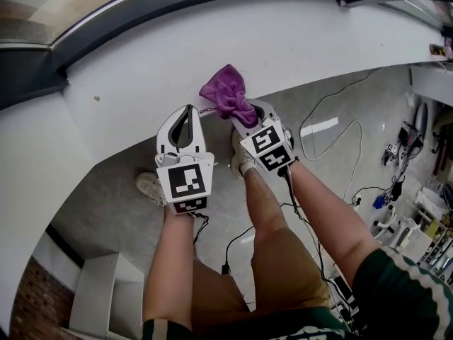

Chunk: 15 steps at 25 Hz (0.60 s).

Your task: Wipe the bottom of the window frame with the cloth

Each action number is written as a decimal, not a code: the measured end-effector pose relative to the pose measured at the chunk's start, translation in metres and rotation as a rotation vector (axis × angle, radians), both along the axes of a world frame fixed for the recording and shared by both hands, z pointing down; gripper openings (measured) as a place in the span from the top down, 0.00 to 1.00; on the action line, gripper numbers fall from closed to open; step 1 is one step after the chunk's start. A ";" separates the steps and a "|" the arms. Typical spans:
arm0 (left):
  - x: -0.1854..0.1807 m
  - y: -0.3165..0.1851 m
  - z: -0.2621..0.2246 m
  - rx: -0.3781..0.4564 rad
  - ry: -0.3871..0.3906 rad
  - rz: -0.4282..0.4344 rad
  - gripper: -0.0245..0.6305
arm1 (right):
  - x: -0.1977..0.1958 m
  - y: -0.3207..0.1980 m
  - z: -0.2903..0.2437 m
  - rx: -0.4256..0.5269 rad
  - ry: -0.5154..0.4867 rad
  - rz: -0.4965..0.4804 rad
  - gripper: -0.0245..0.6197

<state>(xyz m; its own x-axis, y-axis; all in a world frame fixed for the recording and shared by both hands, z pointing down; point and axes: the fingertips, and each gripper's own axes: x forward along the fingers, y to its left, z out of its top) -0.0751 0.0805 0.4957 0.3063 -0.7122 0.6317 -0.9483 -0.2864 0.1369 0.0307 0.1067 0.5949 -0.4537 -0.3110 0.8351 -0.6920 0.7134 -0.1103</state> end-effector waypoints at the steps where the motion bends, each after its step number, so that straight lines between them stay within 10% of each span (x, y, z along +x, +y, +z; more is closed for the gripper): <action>1: -0.003 0.001 0.000 0.000 -0.001 -0.001 0.95 | -0.003 0.000 0.000 0.002 0.001 -0.006 0.73; 15: -0.050 0.024 0.002 -0.012 -0.005 -0.047 0.95 | -0.050 0.010 -0.001 0.004 -0.007 -0.051 0.73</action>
